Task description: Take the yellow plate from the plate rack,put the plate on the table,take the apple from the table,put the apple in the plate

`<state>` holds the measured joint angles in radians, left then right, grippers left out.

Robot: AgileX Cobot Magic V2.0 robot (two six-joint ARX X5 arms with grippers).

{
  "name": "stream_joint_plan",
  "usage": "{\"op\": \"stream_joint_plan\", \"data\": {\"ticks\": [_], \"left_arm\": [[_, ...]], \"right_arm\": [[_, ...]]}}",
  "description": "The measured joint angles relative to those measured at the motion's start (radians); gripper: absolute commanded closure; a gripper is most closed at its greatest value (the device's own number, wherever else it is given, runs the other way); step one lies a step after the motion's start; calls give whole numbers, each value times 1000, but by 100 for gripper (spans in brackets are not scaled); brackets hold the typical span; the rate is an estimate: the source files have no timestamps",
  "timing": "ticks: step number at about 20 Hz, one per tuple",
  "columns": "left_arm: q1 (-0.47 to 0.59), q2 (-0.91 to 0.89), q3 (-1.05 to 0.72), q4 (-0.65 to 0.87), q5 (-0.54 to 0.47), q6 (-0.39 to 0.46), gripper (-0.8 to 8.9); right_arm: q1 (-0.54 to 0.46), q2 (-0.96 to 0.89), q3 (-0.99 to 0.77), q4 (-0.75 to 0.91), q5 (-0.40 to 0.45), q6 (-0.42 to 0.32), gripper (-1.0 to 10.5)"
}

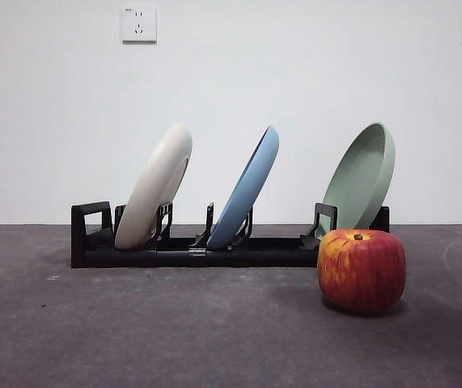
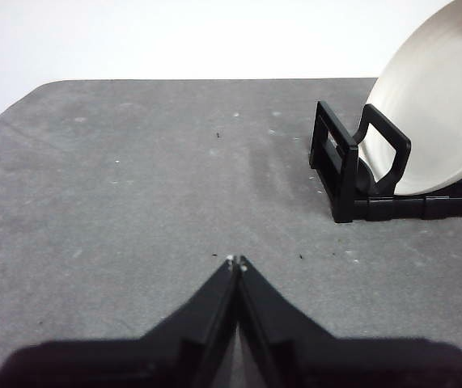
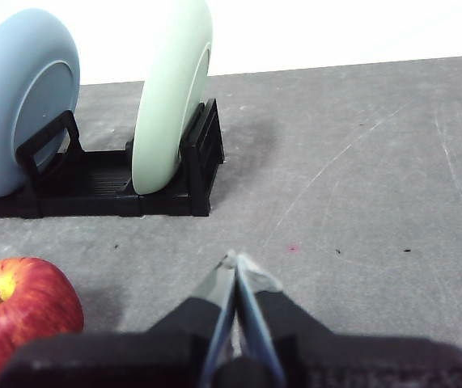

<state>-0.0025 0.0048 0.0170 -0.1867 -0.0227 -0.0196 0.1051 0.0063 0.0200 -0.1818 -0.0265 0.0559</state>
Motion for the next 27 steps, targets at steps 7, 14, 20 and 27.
{"op": "stream_joint_plan", "data": {"ticks": [7,14,20,27], "left_arm": [[0,0,0,2,7,-3,816],[0,10,15,27,144,-186,820],[0,159,195,24,223,-288,820],[0,509,492,4,353,-289,820]], "right_arm": [[0,0,0,0,0,169,947],[0,52,32,-12,-75,354,957],[0,288,236,-48,-163,403,956],[0,624,558,-167,-307,257,947]]}}
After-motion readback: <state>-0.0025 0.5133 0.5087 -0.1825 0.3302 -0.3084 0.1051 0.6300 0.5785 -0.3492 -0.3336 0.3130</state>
